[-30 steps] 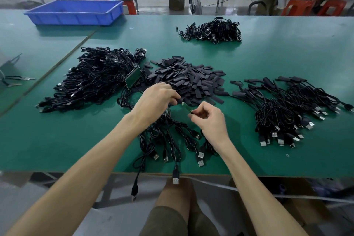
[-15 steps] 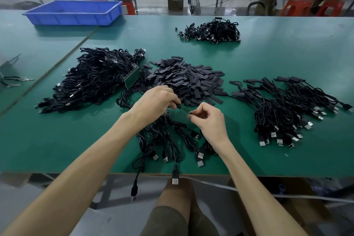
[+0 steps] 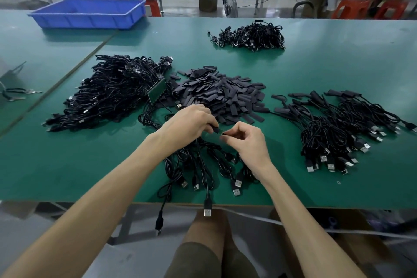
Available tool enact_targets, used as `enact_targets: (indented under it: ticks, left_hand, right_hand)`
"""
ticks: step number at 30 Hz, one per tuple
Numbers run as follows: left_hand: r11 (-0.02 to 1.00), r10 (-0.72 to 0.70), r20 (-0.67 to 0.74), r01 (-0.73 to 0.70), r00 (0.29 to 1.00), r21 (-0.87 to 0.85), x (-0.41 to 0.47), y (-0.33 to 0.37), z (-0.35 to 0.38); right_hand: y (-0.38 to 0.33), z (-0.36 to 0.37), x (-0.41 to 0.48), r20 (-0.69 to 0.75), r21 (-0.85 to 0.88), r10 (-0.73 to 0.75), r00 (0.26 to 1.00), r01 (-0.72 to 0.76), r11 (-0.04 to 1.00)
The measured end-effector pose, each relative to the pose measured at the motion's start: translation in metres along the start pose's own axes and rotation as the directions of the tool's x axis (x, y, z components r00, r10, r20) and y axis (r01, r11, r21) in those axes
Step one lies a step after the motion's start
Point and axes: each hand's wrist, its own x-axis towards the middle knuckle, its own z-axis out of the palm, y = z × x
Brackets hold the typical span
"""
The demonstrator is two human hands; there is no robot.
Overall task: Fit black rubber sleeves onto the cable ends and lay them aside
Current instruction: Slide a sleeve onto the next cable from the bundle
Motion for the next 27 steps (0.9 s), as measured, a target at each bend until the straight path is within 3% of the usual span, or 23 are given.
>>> enact_targets:
  ticks: [11, 19, 27]
  left_hand:
    - [1.0, 0.005, 0.03, -0.004, 1.0, -0.022, -0.004, 0.001, -0.001]
    - [0.957, -0.211, 0.205, 0.245, 0.956, -0.158, 0.007, -0.015, -0.002]
    - [0.955, -0.207, 0.329, 0.263, 0.921, -0.136, 0.014, -0.013, -0.004]
  right_hand:
    - [0.004, -0.001, 0.0, 0.037, 0.095, 0.005, 0.999, -0.009, 0.995]
    - [0.005, -0.001, 0.001, 0.065, 0.073, 0.01, 0.998, -0.015, 0.997]
    - [0.007, -0.001, 0.002, 0.077, 0.084, 0.011, 0.997, -0.017, 0.996]
